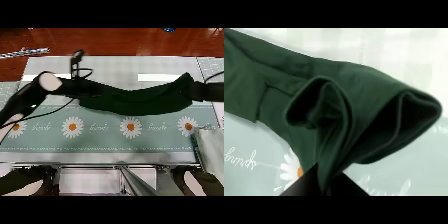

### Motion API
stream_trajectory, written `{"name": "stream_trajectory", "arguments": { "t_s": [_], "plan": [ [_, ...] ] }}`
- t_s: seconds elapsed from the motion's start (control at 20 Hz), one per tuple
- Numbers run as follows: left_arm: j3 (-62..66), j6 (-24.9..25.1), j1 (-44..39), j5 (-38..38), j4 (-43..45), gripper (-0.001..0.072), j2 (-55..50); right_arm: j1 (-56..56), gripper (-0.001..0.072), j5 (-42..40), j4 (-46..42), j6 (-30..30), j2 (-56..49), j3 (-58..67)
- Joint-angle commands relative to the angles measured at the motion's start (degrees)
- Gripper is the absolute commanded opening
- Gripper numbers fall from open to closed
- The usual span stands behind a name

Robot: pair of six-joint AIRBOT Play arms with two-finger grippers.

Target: Fold the shirts.

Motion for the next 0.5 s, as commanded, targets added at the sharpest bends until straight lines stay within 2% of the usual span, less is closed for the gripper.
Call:
{"name": "stream_trajectory", "arguments": {
  "t_s": [0.0, 0.1, 0.2, 0.3, 0.45],
  "plan": [
    [15.15, 0.09, -8.94, -7.17, -0.59, 0.0016, -16.28, 0.07, 0.0024, 2.47, -1.97, 7.08, 13.49, -4.26],
    [23.43, 0.07, -13.70, -11.61, -0.61, 0.0016, -23.96, 0.09, 0.0024, 4.76, -1.36, 8.79, 17.18, -4.24],
    [29.46, -2.23, -18.47, -13.75, -0.61, 0.0016, -29.14, 0.09, 0.0024, 6.49, 0.44, 9.70, 19.65, -4.26],
    [33.38, -3.89, -22.75, -14.08, -0.63, 0.0016, -32.79, 0.09, 0.0025, 7.10, 3.37, 9.86, 20.96, -4.26],
    [35.15, -3.76, -27.71, -15.72, -0.55, 0.0017, -34.97, 0.09, 0.0024, 7.06, 4.15, 9.64, 21.09, -4.26]
  ]
}}
